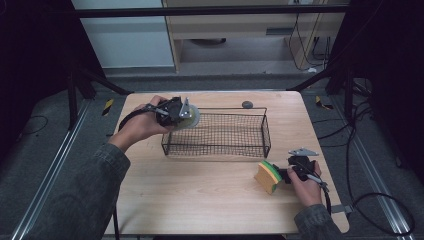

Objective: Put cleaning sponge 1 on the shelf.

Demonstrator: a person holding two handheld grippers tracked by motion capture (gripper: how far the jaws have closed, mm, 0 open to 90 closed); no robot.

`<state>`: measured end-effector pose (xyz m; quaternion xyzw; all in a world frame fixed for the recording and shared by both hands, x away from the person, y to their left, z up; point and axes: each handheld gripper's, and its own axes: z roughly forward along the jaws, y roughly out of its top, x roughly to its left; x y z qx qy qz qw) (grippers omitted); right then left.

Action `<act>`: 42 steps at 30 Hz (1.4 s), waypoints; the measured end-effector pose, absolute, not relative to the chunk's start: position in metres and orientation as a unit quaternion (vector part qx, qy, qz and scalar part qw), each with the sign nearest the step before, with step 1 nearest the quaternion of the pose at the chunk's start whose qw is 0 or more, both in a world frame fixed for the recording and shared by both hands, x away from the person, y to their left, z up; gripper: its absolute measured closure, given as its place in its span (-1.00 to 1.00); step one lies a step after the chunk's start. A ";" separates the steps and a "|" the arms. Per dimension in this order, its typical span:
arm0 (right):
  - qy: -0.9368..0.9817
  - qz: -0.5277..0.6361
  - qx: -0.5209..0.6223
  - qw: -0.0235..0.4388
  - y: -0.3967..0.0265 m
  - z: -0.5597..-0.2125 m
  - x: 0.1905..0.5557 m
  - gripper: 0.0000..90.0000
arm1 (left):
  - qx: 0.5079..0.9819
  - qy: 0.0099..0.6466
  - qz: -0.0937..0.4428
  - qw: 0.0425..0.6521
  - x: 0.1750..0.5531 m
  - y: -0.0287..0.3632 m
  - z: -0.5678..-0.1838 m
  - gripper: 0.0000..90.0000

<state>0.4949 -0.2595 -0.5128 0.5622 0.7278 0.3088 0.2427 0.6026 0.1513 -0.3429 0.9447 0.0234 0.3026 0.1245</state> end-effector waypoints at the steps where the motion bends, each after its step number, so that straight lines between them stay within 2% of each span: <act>1: 0.726 0.310 0.564 0.242 -0.259 -0.513 0.494 -0.98 | 0.945 0.019 0.303 0.119 0.601 0.149 -0.345 0.55; 23: 0.729 0.310 0.561 0.242 -0.260 -0.513 0.494 -0.98 | 0.951 0.016 0.287 0.113 0.601 0.140 -0.361 0.55; 42: 0.728 0.311 0.562 0.242 -0.259 -0.513 0.494 -0.99 | 0.949 0.012 0.297 0.101 0.599 0.136 -0.370 0.55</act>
